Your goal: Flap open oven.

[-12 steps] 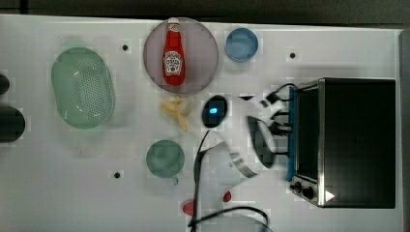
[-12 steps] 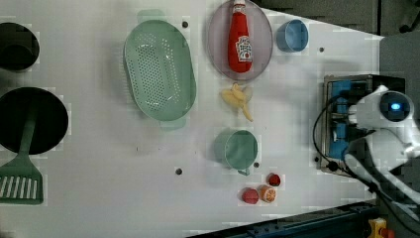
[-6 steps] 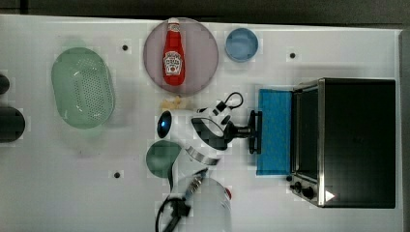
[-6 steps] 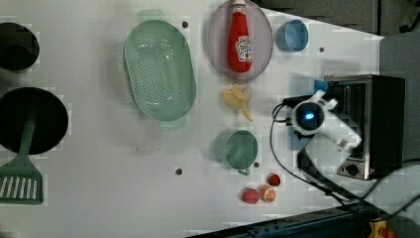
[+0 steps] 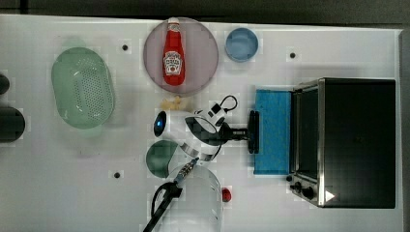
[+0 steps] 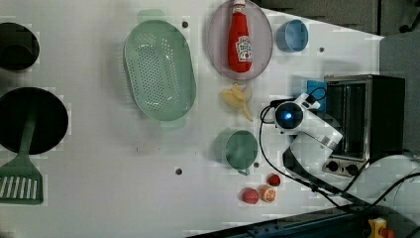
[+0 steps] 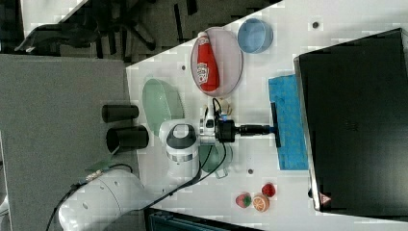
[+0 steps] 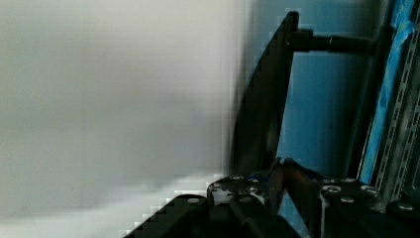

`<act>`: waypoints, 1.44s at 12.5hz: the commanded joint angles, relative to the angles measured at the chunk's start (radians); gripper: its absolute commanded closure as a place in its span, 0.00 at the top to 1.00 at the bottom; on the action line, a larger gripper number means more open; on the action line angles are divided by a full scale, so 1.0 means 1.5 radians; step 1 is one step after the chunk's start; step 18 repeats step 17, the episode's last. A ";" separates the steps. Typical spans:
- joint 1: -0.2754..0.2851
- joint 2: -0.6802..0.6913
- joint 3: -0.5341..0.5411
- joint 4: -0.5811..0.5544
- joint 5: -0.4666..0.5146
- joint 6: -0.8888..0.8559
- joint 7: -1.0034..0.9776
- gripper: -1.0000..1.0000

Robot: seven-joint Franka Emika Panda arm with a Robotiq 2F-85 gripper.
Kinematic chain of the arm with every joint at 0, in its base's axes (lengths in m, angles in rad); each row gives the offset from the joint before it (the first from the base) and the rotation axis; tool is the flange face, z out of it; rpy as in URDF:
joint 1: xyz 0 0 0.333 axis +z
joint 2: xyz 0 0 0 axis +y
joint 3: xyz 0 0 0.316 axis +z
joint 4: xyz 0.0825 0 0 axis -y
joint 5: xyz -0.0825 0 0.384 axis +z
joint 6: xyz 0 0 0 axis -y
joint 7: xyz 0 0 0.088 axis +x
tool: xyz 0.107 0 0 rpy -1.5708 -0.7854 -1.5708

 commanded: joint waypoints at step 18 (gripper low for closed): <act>-0.020 -0.466 -0.039 0.096 0.648 -0.180 0.048 0.17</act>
